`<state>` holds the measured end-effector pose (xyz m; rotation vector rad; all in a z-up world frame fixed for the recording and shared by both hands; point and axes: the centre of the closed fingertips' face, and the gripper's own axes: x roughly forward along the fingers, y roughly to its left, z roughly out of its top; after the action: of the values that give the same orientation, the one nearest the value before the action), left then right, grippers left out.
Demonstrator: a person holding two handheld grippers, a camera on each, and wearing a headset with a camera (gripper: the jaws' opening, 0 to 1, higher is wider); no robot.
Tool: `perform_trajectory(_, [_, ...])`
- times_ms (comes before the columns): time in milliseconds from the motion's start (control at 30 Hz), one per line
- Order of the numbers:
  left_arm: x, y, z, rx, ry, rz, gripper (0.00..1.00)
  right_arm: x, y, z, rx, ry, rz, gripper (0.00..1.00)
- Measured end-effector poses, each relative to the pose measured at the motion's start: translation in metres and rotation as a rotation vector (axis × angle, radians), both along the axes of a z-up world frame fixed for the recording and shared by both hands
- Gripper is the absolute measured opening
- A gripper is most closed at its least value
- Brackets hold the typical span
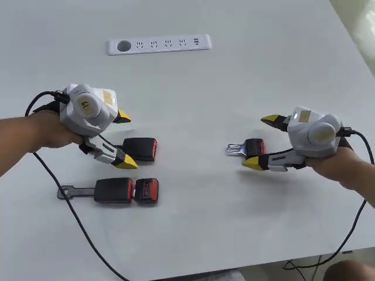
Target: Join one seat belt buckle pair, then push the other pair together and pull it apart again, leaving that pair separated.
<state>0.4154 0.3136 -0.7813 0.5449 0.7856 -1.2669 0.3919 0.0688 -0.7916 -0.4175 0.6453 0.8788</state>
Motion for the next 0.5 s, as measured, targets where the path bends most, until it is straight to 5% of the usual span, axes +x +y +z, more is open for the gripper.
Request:
perform_trajectory(100, [0.001,0.016,0.009,-0.008,-0.015,0.123,0.86,-0.007,0.005,0.008,0.006,-0.015,-0.025,0.87])
perform_trajectory(333, [-0.008,0.04,0.032,-0.141,-0.04,0.369,1.0,-0.014,0.01,0.024,0.036,-0.057,-0.097,0.93])
perform_trajectory(500, [-0.024,0.055,0.041,-0.16,-0.068,0.422,1.0,-0.02,0.014,0.032,0.056,-0.076,-0.141,0.96])
